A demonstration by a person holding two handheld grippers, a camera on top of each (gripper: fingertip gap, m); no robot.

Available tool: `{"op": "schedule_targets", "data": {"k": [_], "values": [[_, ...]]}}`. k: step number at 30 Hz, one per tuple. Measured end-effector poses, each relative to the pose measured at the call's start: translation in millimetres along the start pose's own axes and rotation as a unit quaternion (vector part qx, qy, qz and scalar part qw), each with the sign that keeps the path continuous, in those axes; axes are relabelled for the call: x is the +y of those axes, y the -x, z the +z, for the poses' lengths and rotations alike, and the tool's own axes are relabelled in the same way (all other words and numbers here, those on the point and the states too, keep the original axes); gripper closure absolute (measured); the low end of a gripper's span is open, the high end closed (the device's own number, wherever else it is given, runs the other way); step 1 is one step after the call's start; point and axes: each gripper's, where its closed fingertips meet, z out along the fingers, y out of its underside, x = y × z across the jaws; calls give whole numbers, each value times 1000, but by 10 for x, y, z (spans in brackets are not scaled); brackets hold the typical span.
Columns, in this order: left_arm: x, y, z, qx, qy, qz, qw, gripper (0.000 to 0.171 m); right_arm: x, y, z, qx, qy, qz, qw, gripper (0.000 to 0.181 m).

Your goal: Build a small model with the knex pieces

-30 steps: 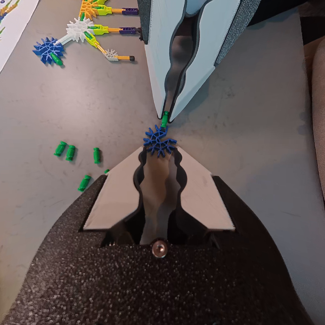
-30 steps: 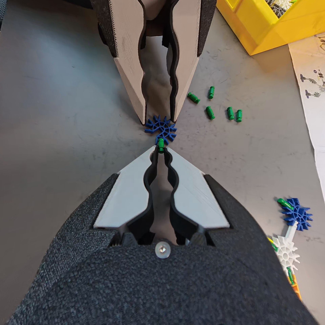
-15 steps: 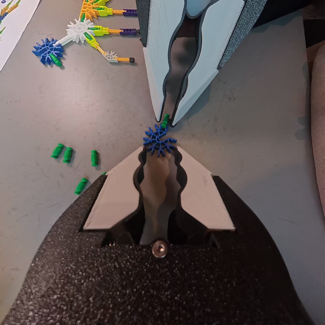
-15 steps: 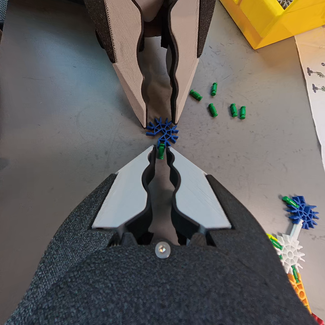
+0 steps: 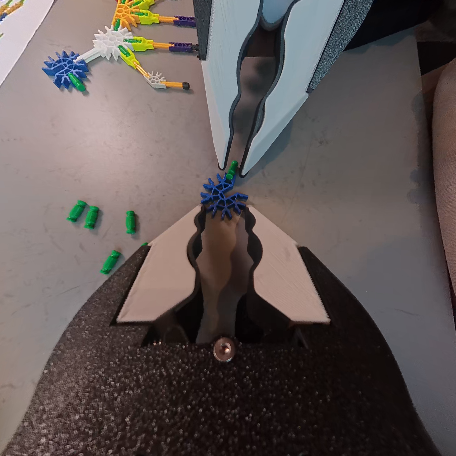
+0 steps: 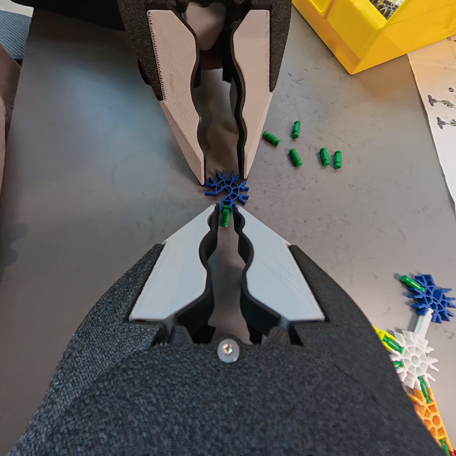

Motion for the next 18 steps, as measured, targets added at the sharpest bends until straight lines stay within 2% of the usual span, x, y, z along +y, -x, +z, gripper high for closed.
{"op": "schedule_targets", "data": {"k": [12, 18], "values": [[-6, 32, -75, -5, -8, 7, 1000, 136, -18, -30, -80, 3, -17, 11, 1000, 166], [19, 31, -32, -7, -1, 10, 1000, 142, 18, -27, -86, 3, -13, 9, 1000, 165]]}}
